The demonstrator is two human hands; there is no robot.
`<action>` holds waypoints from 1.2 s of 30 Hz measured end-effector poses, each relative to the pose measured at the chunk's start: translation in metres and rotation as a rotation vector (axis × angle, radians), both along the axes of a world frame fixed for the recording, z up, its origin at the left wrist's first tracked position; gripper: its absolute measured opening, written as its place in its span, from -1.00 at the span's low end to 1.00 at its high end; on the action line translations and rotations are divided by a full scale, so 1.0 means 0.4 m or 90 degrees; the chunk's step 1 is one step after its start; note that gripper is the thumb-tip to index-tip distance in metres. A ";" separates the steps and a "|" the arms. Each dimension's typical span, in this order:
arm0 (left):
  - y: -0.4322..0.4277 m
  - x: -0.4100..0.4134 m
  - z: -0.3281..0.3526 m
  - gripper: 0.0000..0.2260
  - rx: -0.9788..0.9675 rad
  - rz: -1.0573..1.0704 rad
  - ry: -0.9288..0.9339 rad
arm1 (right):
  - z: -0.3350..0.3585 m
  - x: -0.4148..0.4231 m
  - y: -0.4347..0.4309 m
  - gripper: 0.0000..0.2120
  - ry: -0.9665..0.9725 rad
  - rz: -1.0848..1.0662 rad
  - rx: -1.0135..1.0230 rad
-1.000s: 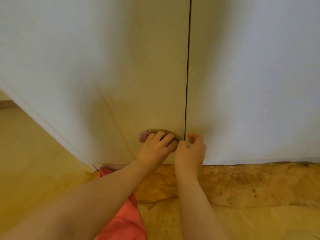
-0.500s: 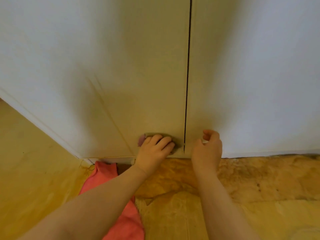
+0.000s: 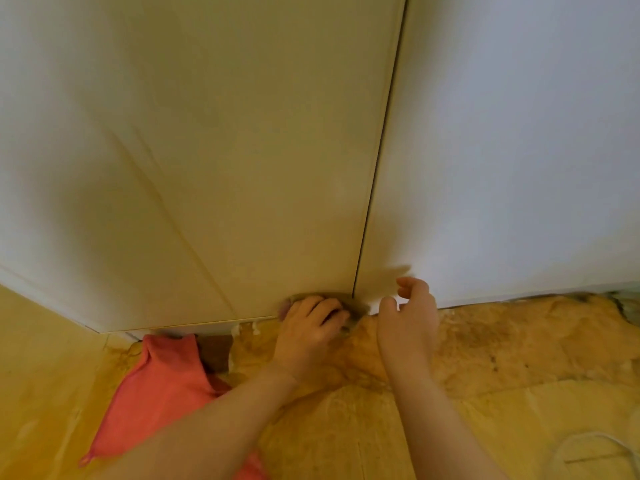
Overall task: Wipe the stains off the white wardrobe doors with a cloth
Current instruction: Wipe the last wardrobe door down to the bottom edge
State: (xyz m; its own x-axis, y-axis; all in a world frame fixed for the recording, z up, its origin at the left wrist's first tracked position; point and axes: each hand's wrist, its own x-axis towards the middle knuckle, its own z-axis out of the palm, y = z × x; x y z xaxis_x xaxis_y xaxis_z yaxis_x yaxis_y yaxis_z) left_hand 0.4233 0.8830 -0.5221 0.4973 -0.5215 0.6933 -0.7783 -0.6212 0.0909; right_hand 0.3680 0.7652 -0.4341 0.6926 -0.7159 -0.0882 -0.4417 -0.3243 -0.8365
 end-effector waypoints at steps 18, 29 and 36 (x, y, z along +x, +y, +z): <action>0.253 0.054 -0.053 -0.78 0.249 -0.002 -0.088 | -0.022 0.015 0.034 -0.71 0.013 0.020 0.041; -0.078 -0.002 -0.037 -0.83 0.276 -0.024 -0.039 | -0.049 -0.096 0.004 -0.73 0.048 0.025 -0.009; 0.223 0.041 -0.015 -0.80 0.337 0.024 -0.105 | -0.009 -0.035 0.057 -0.72 0.023 0.043 0.058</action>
State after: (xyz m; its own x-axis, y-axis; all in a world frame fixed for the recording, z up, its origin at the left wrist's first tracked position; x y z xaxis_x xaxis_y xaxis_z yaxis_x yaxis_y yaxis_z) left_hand 0.4398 0.9724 -0.5281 0.4294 -0.8035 0.4123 -0.7315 -0.5772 -0.3629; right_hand 0.3541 0.7879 -0.4376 0.7343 -0.6556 -0.1759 -0.4513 -0.2779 -0.8480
